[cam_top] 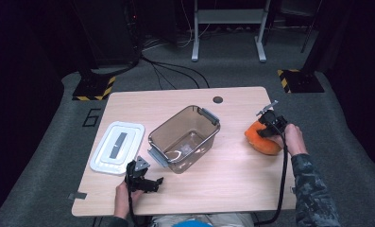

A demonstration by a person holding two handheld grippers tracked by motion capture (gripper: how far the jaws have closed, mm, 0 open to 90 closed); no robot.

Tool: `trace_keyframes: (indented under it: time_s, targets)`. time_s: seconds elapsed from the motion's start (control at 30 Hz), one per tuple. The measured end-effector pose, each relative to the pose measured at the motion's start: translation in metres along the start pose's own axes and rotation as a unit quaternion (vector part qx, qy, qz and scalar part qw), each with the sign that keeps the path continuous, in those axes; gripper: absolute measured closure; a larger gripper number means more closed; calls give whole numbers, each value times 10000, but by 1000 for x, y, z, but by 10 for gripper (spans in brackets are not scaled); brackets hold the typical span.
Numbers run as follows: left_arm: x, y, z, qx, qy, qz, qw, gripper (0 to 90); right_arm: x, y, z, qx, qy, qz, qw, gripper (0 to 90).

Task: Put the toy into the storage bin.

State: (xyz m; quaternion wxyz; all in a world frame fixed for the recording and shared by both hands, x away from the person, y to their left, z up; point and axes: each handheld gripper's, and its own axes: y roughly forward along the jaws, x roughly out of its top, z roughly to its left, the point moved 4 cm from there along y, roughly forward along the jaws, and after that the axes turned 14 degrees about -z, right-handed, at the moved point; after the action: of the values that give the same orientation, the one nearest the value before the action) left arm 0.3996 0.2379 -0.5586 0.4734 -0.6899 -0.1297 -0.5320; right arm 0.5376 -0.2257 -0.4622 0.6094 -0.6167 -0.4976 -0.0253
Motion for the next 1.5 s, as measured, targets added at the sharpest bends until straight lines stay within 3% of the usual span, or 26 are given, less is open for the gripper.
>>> trace_keyframes:
  time_s: [0.13,0.23,0.5,0.73,1.5]
  targets:
    - [0,0,0,2,-1,-1,10000,2,3,1,3,-106,-8,113,9999,651]
    - [0,0,0,14,-28,-24,10000,2,6,1,3,-137,114,23,9998,691]
    - [0,0,0,14,-31,-24,10000,2,8,-5,-2,-370,620,-288,9970,722]
    - [0,0,-1,13,-46,-25,10000,2,13,-8,-5,-340,1054,-453,9928,725]
    - [0,0,0,12,-26,-24,10000,2,62,-23,12,5,1127,-891,9896,721]
